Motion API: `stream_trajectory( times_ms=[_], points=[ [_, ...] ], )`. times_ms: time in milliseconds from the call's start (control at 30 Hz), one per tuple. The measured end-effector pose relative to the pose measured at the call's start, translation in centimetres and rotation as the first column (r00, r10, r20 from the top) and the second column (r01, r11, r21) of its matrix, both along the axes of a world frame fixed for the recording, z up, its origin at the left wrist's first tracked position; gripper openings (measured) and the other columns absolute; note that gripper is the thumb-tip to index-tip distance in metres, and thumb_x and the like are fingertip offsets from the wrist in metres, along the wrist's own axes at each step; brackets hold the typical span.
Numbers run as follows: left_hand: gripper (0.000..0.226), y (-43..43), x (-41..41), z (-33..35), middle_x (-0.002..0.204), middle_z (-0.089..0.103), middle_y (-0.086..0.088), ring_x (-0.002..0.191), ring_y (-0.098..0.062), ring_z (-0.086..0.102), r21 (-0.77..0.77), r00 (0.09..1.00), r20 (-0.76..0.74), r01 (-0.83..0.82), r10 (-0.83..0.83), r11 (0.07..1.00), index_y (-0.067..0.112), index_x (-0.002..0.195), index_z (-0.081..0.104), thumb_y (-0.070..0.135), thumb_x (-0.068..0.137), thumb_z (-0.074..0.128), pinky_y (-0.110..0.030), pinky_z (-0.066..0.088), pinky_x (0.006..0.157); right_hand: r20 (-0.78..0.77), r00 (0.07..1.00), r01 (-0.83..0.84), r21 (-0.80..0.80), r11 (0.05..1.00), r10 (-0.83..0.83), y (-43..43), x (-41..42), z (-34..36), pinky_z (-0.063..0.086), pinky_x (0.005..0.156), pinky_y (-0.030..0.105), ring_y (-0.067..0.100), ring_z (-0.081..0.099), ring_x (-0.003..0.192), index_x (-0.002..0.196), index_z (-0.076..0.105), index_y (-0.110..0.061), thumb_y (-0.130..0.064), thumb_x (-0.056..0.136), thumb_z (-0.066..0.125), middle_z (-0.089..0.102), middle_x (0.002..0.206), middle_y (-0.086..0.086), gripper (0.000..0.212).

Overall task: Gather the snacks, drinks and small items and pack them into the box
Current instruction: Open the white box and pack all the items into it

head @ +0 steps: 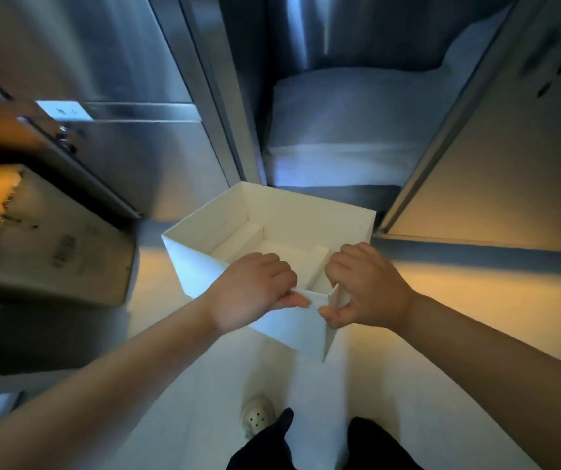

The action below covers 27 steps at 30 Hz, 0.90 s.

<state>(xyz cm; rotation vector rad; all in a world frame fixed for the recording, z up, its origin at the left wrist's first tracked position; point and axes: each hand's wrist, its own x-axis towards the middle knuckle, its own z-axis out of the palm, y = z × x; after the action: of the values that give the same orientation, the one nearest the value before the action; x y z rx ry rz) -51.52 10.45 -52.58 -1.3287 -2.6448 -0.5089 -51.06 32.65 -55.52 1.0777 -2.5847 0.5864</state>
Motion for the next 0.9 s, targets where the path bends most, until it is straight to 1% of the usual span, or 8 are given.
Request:
stream_trajectory(
  times_ms=[100,200,333,467,567,700,800,900],
  points=[
    [0.049,-1.7,0.6,9.2,0.053,0.047,-0.006,0.048,-0.023,0.047,0.003,0.994,-0.101,-0.034,0.034,0.999,0.006,0.059,0.054,0.044,0.09,0.047,-0.026,0.034,0.046,-0.05,0.997,-0.062,-0.036,0.997,0.06,-1.8,-0.7,8.8,0.021,0.058,0.03,0.019,0.035,0.057,0.062,0.042,-0.012,-0.065,0.086,0.034,0.039,0.06,0.002,0.059],
    [0.059,-3.2,2.0,16.8,0.052,0.048,-0.005,0.048,-0.023,0.048,-0.003,0.975,-0.205,-0.092,0.089,0.996,0.007,0.057,0.055,0.046,0.096,0.034,-0.027,0.03,0.048,-0.123,0.982,-0.144,-0.008,0.99,0.142,-3.4,-1.2,16.4,0.022,0.058,0.029,0.021,0.038,0.055,0.06,0.043,-0.011,-0.064,0.087,0.032,0.042,0.059,0.003,0.06],
    [0.065,-4.6,5.7,24.6,0.05,0.049,-0.004,0.046,-0.022,0.049,-0.031,0.928,-0.315,-0.22,0.2,0.975,0.008,0.056,0.056,0.049,0.097,0.027,-0.021,0.033,0.045,-0.163,0.945,-0.292,-0.029,0.956,0.284,-5.3,-0.7,24.6,0.03,0.053,0.03,0.021,0.04,0.054,0.058,0.044,-0.01,-0.065,0.087,0.027,0.044,0.057,0.004,0.065],
    [0.061,-5.4,11.6,30.5,0.049,0.048,-0.006,0.044,-0.021,0.049,-0.08,0.864,-0.391,-0.374,0.316,0.924,0.009,0.055,0.055,0.049,0.096,0.03,-0.024,0.042,0.041,-0.245,0.866,-0.456,-0.031,0.89,0.435,-7.4,1.6,31.0,0.029,0.054,0.026,0.019,0.041,0.053,0.057,0.045,-0.011,-0.062,0.086,0.036,0.045,0.055,0.003,0.059],
    [0.049,-6.0,17.0,34.0,0.05,0.049,-0.006,0.044,-0.022,0.049,-0.085,0.801,-0.441,-0.487,0.406,0.869,0.009,0.056,0.055,0.046,0.088,0.05,-0.023,0.042,0.041,-0.288,0.781,-0.579,-0.003,0.815,0.554,-9.4,4.3,34.4,0.031,0.056,0.025,0.02,0.047,0.054,0.059,0.051,-0.011,-0.06,0.081,0.047,0.051,0.058,0.003,0.053],
    [0.045,-7.4,24.6,37.0,0.052,0.051,-0.006,0.046,-0.022,0.05,-0.093,0.727,-0.437,-0.623,0.53,0.777,0.009,0.059,0.055,0.045,0.085,0.058,-0.024,0.042,0.043,-0.299,0.675,-0.708,-0.004,0.707,0.674,-13.3,8.2,37.0,0.029,0.057,0.029,0.021,0.045,0.057,0.06,0.049,-0.011,-0.063,0.083,0.042,0.047,0.059,0.002,0.057],
    [0.043,-9.1,31.4,38.3,0.05,0.049,-0.005,0.045,-0.023,0.049,-0.049,0.616,-0.437,-0.744,0.656,0.666,0.009,0.057,0.054,0.044,0.082,0.062,-0.023,0.039,0.044,-0.245,0.561,-0.813,0.017,0.582,0.791,-17.8,12.6,38.8,0.033,0.058,0.032,0.023,0.047,0.058,0.061,0.047,-0.011,-0.06,0.077,0.048,0.046,0.06,0.003,0.052],
    [0.048,-11.0,38.3,38.8,0.048,0.047,-0.006,0.043,-0.025,0.046,-0.022,0.49,-0.428,-0.846,0.759,0.533,0.008,0.056,0.052,0.044,0.086,0.058,-0.025,0.041,0.042,-0.214,0.445,-0.889,0.016,0.458,0.87,-22.4,17.9,40.1,0.028,0.056,0.03,0.023,0.044,0.055,0.059,0.045,-0.01,-0.059,0.075,0.048,0.044,0.057,0.003,0.052]
  ],
)
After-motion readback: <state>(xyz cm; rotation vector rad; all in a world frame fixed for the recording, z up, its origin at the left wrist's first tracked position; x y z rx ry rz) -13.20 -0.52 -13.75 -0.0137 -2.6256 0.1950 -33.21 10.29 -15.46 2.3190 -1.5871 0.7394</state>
